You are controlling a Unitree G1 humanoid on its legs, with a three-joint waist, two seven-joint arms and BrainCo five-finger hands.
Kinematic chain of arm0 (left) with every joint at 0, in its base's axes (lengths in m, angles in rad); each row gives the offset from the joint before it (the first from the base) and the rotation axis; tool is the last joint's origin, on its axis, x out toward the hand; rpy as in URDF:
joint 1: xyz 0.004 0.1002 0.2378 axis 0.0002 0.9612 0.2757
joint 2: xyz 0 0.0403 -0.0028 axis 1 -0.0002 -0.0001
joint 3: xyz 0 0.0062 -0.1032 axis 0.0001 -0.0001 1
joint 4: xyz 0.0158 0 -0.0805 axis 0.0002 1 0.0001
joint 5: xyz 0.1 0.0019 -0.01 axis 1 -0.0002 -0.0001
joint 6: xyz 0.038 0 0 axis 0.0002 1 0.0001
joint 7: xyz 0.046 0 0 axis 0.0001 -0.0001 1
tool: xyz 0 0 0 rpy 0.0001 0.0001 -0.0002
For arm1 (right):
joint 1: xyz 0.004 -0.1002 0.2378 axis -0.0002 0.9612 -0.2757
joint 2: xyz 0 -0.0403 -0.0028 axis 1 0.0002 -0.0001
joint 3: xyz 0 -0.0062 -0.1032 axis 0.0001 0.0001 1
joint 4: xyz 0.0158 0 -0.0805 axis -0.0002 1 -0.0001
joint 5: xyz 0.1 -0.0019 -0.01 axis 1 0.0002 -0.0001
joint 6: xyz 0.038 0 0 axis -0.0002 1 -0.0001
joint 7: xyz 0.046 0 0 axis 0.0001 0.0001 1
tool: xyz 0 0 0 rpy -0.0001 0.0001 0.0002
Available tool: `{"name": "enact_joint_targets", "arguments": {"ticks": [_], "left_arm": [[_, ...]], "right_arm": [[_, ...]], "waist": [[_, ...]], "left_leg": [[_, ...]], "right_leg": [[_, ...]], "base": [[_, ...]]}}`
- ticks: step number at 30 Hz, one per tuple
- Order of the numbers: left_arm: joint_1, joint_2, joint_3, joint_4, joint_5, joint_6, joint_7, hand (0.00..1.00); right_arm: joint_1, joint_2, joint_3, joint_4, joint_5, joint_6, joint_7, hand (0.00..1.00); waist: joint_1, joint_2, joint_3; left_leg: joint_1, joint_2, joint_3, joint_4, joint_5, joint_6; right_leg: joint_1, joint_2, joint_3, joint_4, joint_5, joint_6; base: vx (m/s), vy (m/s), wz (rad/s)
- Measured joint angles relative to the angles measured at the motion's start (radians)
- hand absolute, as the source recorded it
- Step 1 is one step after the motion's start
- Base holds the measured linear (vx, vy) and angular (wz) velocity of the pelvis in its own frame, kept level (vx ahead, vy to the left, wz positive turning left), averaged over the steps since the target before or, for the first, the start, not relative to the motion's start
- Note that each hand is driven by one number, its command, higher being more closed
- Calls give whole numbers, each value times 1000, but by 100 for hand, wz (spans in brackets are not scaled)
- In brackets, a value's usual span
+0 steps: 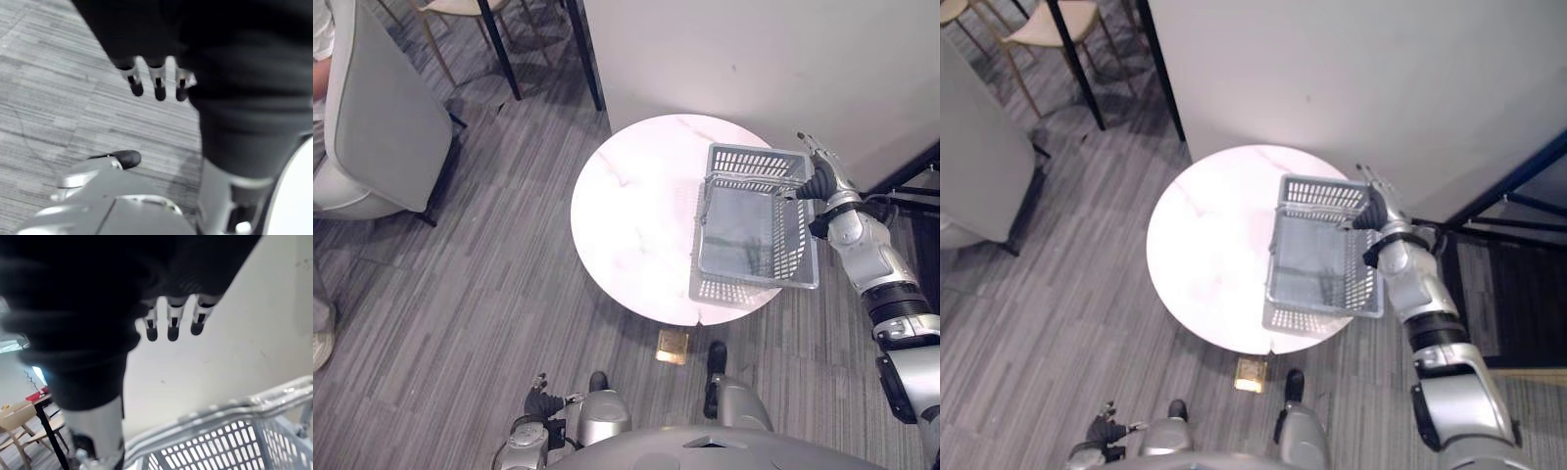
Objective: Pick vegetable in the basket
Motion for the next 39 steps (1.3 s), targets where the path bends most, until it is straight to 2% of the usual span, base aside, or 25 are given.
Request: {"name": "enact_joint_targets", "arguments": {"ticks": [3, 5, 8, 9, 12, 14, 17, 19, 20, 21, 27, 30, 34, 35, 37, 38, 39], "left_arm": [[-6, 13, 0, 1, -1, -8, 1, 0], [-6, 14, 0, 1, -1, -8, 2, 0], [-3, 12, -2, 1, -1, -8, 2, 0], [-8, 13, -11, 0, -2, -9, 4, 0], [-34, 25, -21, -2, -4, -13, 7, 0], [-47, 28, -39, -7, -5, -17, 7, 0], [-83, 27, -89, -26, -30, -28, 4, 0], [-95, 26, -108, -39, -34, -36, 1, 0], [-111, 26, -122, -40, -34, -36, -2, 0], [-110, 27, -127, -40, -36, -39, -4, 0], [-116, 30, -142, -46, -78, -49, -17, 0], [-117, 28, -146, -46, -81, -51, -25, 0], [-117, 21, -138, -40, -78, -50, -35, 0], [-117, 17, -133, -40, -74, -50, -35, 0], [-104, -1, -102, -40, -70, -48, -34, 0], [-89, -6, -83, -46, -70, -49, -34, 0], [-84, -10, -75, -48, -70, -42, -33, 0]], "right_arm": [[-13, 10, 37, 12, 0, -2, 1, 0], [-13, 17, 52, 14, 0, -7, 4, 0], [-31, 24, 52, 16, -2, -15, -7, 0], [-46, 24, 56, 17, -2, -27, -7, 100], [-99, 10, 85, 33, -2, -45, -34, 100], [-161, -5, 96, 92, -1, -55, -42, 100], [-320, -68, 136, 242, 1, -57, -38, 100], [-400, -96, 160, 316, 1, -55, -24, 100], [-454, -127, 187, 379, -5, -51, 3, 100], [-474, -155, 191, 379, -21, -49, -11, 100], [-602, -206, 203, 433, -41, -50, 6, 100], [-609, -220, 202, 431, -49, -50, 6, 100], [-574, -220, 196, 400, -51, -44, 7, 100], [-538, -219, 195, 367, -51, -38, 11, 100], [-448, -190, 194, 307, -31, -33, 38, 100], [-384, -149, 186, 268, -21, -28, 43, 100], [-301, -126, 150, 192, -20, -30, 63, 100]], "waist": [[6, -15, 28], [16, -11, 44], [12, -2, 65], [7, 1, 80], [-16, 0, 100], [-16, 6, 109], [-5, 41, 148], [0, 56, 172], [10, 78, 192], [13, 87, 202], [19, 103, 225], [22, 112, 234], [35, 107, 237], [47, 101, 240], [55, 96, 240], [62, 83, 235], [53, 80, 230]], "left_leg": [[-38, -29, -2, 9, 2, -2], [-44, -35, -2, 11, 3, -2], [-45, -35, -5, 10, 3, -2], [-48, -35, -7, 10, 2, -3], [-97, -36, -33, 25, 4, -5], [-115, -35, -51, 28, 9, -5], [-146, -35, -81, 35, 18, -6], [-163, -35, -87, 38, 23, -6], [-177, -35, -103, 39, 27, -5], [-186, -35, -110, 37, 30, -6], [-249, -43, -107, 58, 28, -1], [-253, -45, -105, 61, 28, -1], [-233, -44, -78, 78, 13, 2], [-201, -44, -68, 85, 2, 1], [-180, -37, -147, 175, -62, 9], [-179, -36, -249, 257, -129, 14], [-164, -30, -313, 297, -205, 4]], "right_leg": [[8, -24, 1, -91, 64, 7], [8, -29, 2, -106, 76, 8], [6, -29, 1, -106, 73, 9], [5, -29, 0, -106, 73, 10], [-21, -34, -23, -106, 70, 15], [-30, -34, -33, -105, 82, 9], [-33, -36, -54, -105, 83, 9], [-46, -36, -57, -105, 87, 10], [-49, -37, -66, -105, 87, 11], [-55, -38, -76, -105, 87, 11], [-112, -45, -53, -105, 102, 28], [-116, -45, -46, -105, 104, 30], [-107, -43, -15, -105, 106, 28], [-90, -38, 12, -105, 107, 26], [-46, -19, 49, -105, 105, 23], [-29, 4, 89, -105, 100, 15], [-13, 28, 115, -105, 94, 17]], "base": [[-77, 47, 4], [-68, 15, 2], [-13, -1, -1], [0, 0, 0], [-36, -4, 17], [-5, -7, 25], [-12, -1, 28], [-18, -3, 20], [3, -2, 25], [13, 1, 21], [3, 1, 1], [0, 0, 0], [9, 15, -20], [32, 18, -53], [35, 7, -72], [-17, 13, -108], [-43, 40, -99]]}}
